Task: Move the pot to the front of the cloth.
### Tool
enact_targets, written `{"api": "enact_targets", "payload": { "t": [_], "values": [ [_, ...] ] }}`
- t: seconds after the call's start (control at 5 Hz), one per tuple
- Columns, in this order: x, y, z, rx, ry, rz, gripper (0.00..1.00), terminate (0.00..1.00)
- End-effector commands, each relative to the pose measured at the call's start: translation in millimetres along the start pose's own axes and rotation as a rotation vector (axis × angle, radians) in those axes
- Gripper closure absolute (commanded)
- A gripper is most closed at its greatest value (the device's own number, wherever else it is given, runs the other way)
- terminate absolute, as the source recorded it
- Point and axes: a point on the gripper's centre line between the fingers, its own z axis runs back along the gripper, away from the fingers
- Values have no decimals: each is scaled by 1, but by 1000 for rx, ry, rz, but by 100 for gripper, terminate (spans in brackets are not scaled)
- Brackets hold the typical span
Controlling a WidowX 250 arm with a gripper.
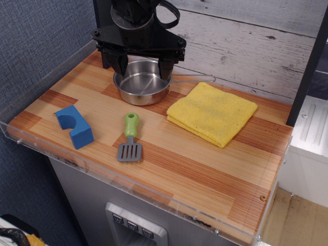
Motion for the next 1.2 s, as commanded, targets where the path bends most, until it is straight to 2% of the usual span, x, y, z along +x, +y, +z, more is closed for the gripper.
{"api": "enact_targets", "payload": {
  "t": [0.0, 0.2, 0.4, 0.6, 0.8, 1.0],
  "values": [
    [0, 0, 0, 0, 0, 0, 0, 0],
    [6, 15, -1, 71, -24, 109, 0, 0],
    [6, 20, 1, 95, -37, 127, 0, 0],
    [11, 28, -4, 93, -31, 104, 0, 0],
    [23, 44, -11, 128, -62, 165, 0, 0],
    [22, 55, -7, 215, -110, 409, 0, 0]
  ]
}}
